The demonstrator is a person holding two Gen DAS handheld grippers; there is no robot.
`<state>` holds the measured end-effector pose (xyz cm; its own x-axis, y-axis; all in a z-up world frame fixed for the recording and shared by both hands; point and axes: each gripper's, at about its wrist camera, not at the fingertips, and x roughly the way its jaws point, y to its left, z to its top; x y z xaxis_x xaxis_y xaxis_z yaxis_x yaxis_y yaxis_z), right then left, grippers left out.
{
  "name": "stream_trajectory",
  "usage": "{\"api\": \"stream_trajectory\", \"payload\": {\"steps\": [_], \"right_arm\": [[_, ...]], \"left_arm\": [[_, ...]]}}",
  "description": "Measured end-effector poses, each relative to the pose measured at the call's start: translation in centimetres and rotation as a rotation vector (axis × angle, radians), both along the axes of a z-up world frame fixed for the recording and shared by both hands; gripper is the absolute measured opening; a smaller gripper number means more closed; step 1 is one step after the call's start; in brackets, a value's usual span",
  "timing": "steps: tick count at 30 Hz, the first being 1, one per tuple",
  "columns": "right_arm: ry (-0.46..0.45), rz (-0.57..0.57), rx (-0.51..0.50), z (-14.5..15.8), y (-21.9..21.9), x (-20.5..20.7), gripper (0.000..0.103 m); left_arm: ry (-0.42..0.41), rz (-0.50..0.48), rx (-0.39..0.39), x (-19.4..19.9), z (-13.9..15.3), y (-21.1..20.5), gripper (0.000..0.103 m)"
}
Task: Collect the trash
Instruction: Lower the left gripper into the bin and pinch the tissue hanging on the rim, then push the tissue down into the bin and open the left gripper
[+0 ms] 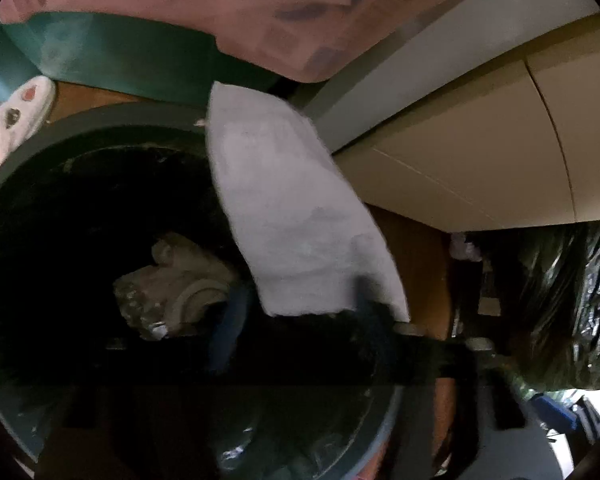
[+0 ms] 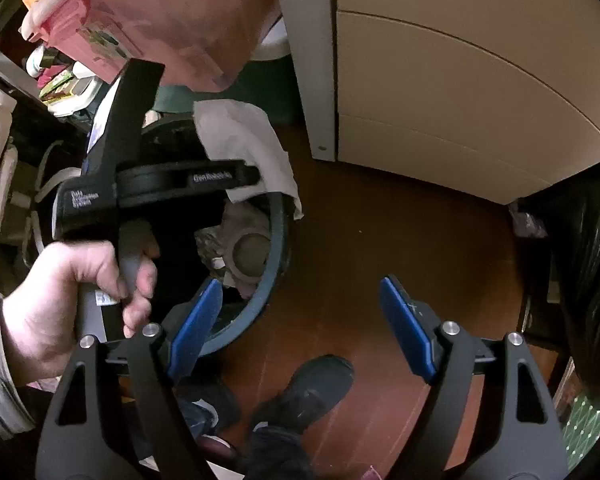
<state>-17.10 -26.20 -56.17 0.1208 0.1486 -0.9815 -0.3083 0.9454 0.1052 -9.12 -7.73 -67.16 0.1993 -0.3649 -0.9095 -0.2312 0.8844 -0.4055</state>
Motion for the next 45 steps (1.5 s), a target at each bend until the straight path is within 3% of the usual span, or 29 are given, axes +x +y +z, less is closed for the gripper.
{"api": "stream_trajectory", "payload": {"steps": [1,7,18,20,21,22,24,28,35,38,39,45], "right_arm": [[-0.001,0.0,-0.002,0.0,-0.1,-0.1,0.081],[-0.001,-0.002,-0.007,-0.2,-0.5,-0.2,0.081],[-0.014,-0.033,-0.006,-0.3,-1.1,1.6,0.082],[-0.022,-0.028,-0.004,-0.2,-1.1,2.0,0.083],[-0.026,-0.022,-0.004,-0.1,-0.9,2.1,0.083],[-0.027,-0.018,-0.003,0.0,-0.8,2.0,0.083],[-0.023,-0.011,-0.002,0.1,-0.6,1.9,0.083],[-0.011,-0.007,0.001,0.2,-0.3,1.3,0.083],[-0.001,-0.013,-0.003,-0.3,-0.8,1.1,0.083],[0.001,-0.024,-0.006,-0.4,-1.4,1.2,0.083],[0.001,-0.027,-0.008,-0.4,-1.5,1.2,0.083],[-0.001,-0.029,-0.012,0.0,-1.8,1.4,0.084]], "left_arm": [[0.004,0.0,-0.003,-0.1,-0.1,-0.1,0.011],[-0.017,-0.011,-0.024,0.2,0.1,-0.7,0.0],[-0.027,-0.026,-0.004,-0.5,0.8,-0.4,0.001],[-0.029,-0.017,-0.003,-0.7,1.1,-0.1,0.006],[-0.031,-0.014,-0.006,-0.7,1.3,-0.1,0.02],[-0.036,-0.005,-0.011,-0.8,1.7,-0.1,0.04],[-0.052,0.005,-0.008,-0.8,2.2,0.0,0.058],[-0.041,-0.009,0.005,0.0,2.4,-0.8,0.067],[0.019,-0.028,0.025,2.0,0.9,-2.0,0.065],[0.014,-0.024,-0.005,2.3,0.7,-2.2,0.05],[0.007,-0.029,-0.015,2.4,0.7,-2.3,0.04],[-0.011,-0.019,-0.042,1.7,1.4,-2.6,0.031]]}}
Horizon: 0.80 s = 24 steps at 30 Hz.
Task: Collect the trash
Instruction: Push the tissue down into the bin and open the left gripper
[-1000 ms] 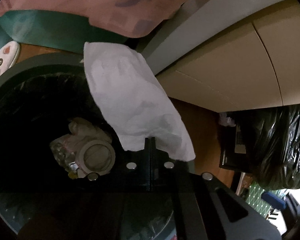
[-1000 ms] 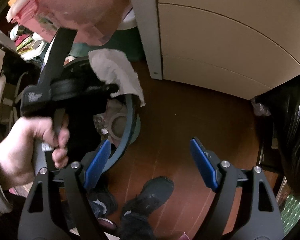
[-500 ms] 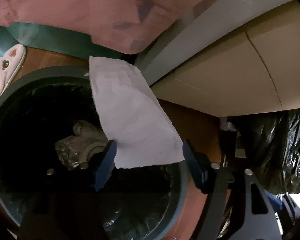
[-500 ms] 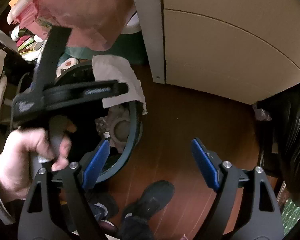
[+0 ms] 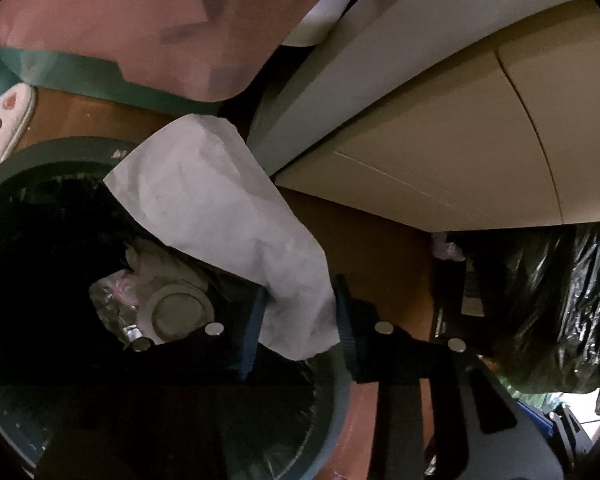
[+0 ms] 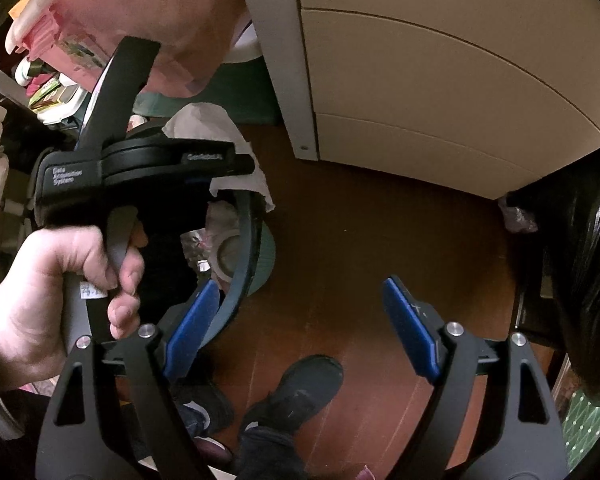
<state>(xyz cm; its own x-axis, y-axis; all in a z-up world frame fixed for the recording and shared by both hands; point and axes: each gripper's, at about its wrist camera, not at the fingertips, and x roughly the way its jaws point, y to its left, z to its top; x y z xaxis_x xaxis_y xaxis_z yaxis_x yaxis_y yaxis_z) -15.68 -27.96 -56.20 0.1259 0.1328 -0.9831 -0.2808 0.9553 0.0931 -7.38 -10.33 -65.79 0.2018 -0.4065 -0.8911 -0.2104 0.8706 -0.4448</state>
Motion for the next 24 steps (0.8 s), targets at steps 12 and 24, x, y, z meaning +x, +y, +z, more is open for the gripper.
{"api": "stream_trajectory", "payload": {"steps": [12,24], "right_arm": [[0.005,0.02,0.006,1.1,0.6,0.0,0.085],[0.01,0.043,0.005,3.4,2.5,-0.3,0.085]], "left_arm": [[-0.004,-0.004,-0.013,-0.9,1.4,0.6,0.006],[0.032,-0.01,0.031,-3.3,3.8,2.9,0.005]]}}
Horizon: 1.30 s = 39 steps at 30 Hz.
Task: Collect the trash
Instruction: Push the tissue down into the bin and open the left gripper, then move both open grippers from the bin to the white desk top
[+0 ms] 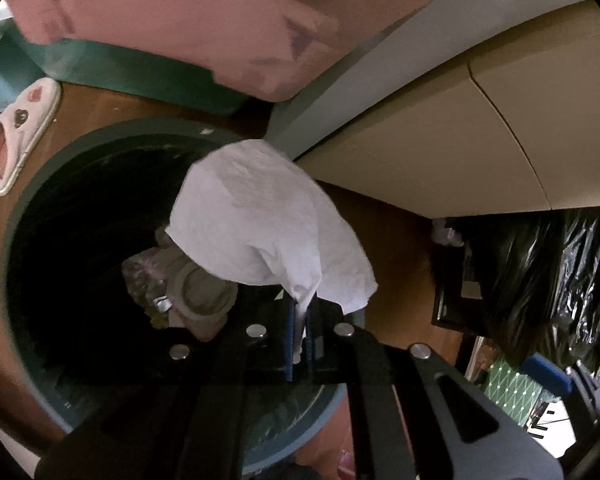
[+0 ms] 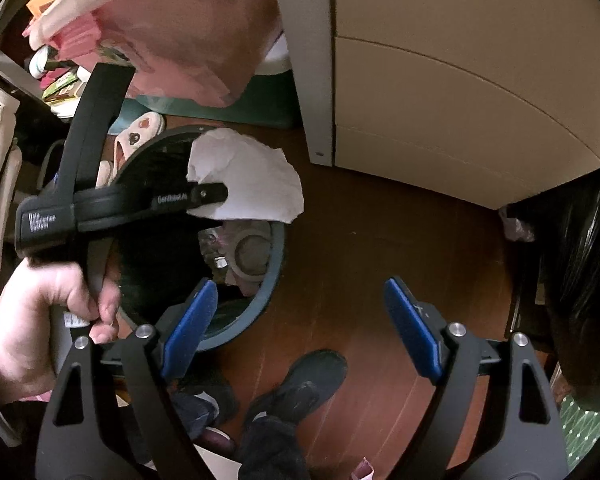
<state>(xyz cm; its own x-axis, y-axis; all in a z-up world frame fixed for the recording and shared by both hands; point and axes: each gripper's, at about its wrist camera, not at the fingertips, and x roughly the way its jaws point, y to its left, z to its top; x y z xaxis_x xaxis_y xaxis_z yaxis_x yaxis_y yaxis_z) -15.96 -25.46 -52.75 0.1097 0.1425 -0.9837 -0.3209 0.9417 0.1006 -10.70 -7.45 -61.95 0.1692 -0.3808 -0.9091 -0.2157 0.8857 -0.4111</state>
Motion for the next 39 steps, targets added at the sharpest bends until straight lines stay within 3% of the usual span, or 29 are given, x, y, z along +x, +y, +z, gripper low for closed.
{"api": "stream_trajectory", "payload": {"steps": [14,17,18,21,27,33,39], "right_arm": [[0.016,0.047,0.022,1.8,3.5,-0.3,0.086],[0.017,0.055,0.019,1.9,3.8,-0.3,0.086],[0.018,0.056,0.016,2.0,3.9,-0.3,0.086],[0.017,0.05,0.009,2.1,3.9,-0.3,0.086],[0.022,0.031,-0.004,3.3,3.5,-0.3,0.086],[0.015,-0.023,-0.011,7.3,2.3,0.2,0.086],[-0.002,-0.062,-0.025,13.2,1.9,0.3,0.086]], "left_arm": [[0.115,-0.015,0.119,-4.1,0.4,3.7,0.005],[0.137,-0.023,0.14,-4.3,-0.1,4.0,0.009],[0.141,-0.035,0.15,-4.3,-0.2,4.1,0.015],[0.132,-0.05,0.174,-4.2,0.2,4.1,0.059],[0.115,-0.107,0.198,-4.0,1.8,3.5,0.068],[0.11,-0.139,0.212,-4.5,6.0,3.3,0.07],[0.096,-0.17,0.21,-5.6,13.6,2.9,0.073]]}}
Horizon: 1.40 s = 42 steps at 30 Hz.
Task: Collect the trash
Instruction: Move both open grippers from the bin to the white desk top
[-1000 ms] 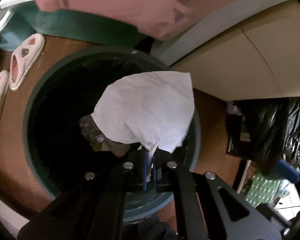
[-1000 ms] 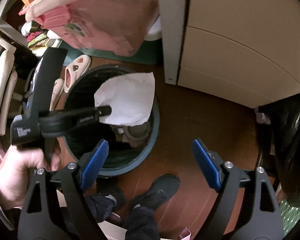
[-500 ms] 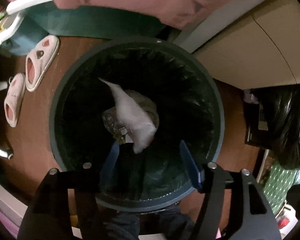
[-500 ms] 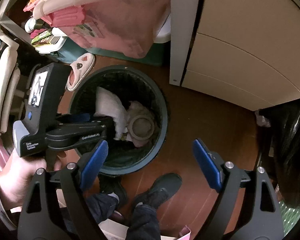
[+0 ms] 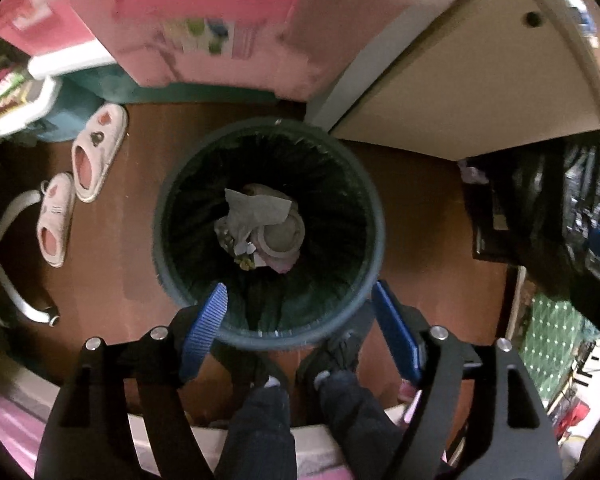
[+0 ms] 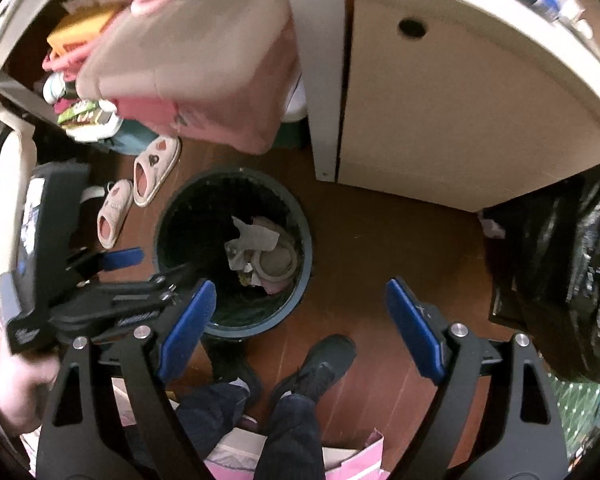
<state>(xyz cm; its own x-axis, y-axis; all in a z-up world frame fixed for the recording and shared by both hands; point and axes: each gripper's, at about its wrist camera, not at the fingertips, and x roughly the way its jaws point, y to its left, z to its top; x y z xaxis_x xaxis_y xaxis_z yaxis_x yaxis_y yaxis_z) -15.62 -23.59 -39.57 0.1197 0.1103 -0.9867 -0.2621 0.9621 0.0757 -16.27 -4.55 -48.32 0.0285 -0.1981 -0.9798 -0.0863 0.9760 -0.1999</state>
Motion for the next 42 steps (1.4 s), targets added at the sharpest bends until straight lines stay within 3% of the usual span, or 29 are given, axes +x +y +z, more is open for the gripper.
{"api": "stream_trajectory", "payload": {"steps": [13,19,25,32,42], "right_arm": [[-0.096,-0.096,-0.033,15.9,-1.3,0.1,0.09],[-0.171,-0.168,-0.066,21.2,-3.8,1.7,0.093],[-0.223,-0.26,-0.084,24.3,-8.0,3.4,0.096],[-0.249,-0.329,-0.085,24.4,-14.1,8.3,0.096],[-0.241,-0.27,-0.064,22.9,-21.8,17.8,0.096]], "left_arm": [[-0.071,-0.071,-0.026,0.8,19.5,-0.4,0.082],[-0.118,-0.121,-0.088,3.3,25.7,-2.5,0.086],[-0.148,-0.208,-0.14,6.2,28.7,-7.0,0.088],[-0.174,-0.282,-0.164,10.1,29.8,-13.2,0.088],[-0.135,-0.189,-0.168,17.7,27.5,-20.0,0.088]]}}
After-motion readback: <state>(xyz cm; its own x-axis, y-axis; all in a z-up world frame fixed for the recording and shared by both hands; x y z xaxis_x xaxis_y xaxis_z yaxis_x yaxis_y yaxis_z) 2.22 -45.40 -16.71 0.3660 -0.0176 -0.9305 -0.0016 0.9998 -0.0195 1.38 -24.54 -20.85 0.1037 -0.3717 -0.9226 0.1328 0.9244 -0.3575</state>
